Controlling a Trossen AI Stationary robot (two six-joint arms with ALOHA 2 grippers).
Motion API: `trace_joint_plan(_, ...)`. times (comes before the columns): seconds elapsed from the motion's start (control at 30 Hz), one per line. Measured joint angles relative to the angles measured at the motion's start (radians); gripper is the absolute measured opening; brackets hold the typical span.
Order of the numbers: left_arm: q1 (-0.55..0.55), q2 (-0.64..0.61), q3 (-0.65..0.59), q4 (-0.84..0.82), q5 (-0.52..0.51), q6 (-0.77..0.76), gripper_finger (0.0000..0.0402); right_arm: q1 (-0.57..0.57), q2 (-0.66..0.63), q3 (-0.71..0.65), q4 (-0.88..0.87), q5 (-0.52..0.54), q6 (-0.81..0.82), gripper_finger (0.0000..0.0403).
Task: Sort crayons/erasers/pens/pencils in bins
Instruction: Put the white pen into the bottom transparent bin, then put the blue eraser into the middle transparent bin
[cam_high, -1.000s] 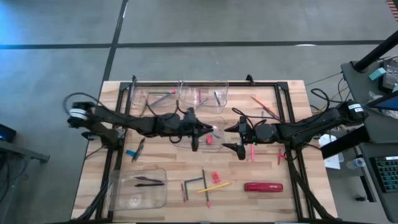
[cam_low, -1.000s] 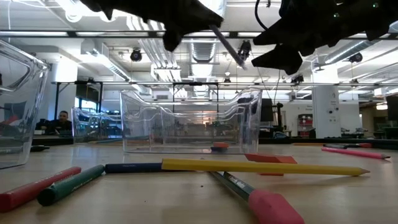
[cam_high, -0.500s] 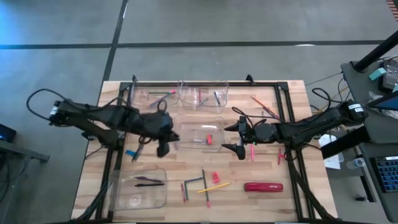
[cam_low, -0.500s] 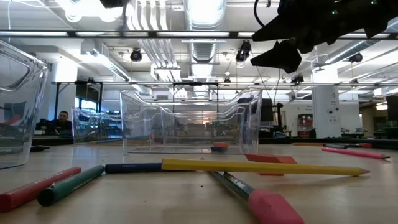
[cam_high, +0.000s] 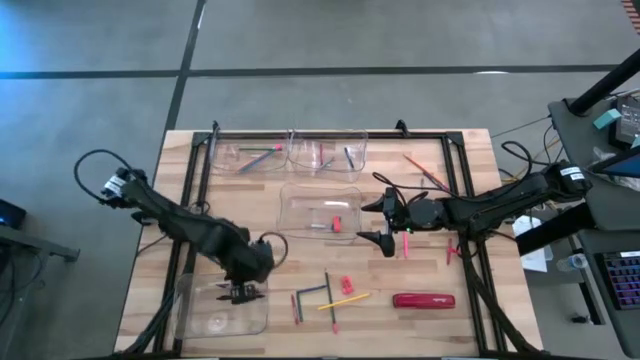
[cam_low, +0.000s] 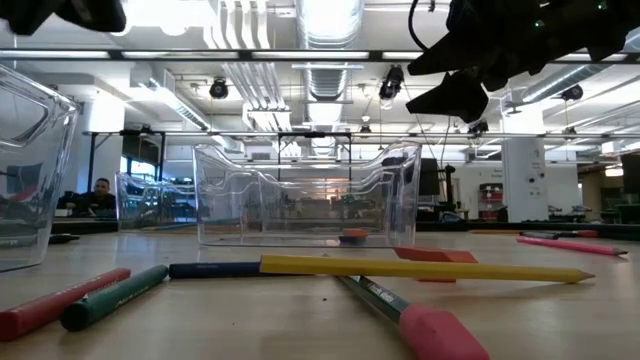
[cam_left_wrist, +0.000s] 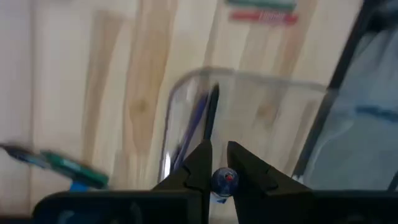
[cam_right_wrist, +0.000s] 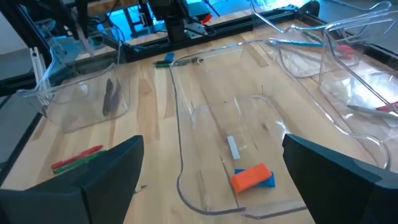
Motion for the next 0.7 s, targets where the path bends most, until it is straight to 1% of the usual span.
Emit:
trace_joint_plan(0.2, -0.018, 0.080, -0.001, 0.002, 0.014, -0.002, 0.0053, 0.000, 0.000, 0.000, -0.009, 0.000, 0.022, 0.0370)
trace_joint_plan(0.33, -0.018, 0.104, -0.001, 0.005, 0.019, 0.001, 0.0085, 0.000, 0.000, 0.000, -0.021, -0.001, 0.033, 0.0370)
trace_joint_plan(0.53, -0.018, 0.090, -0.001, 0.005, 0.006, 0.026, 0.0143, 0.000, 0.000, -0.001, -0.025, 0.000, 0.031, 0.0370)
trace_joint_plan(0.63, -0.016, 0.067, -0.001, 0.005, -0.007, 0.025, 0.0155, 0.000, 0.000, -0.001, -0.025, 0.000, 0.031, 0.0370)
trace_joint_plan(0.7, -0.016, 0.052, -0.001, 0.004, -0.053, 0.025, 0.0156, 0.000, 0.000, -0.001, -0.025, 0.000, 0.031, 0.0370)
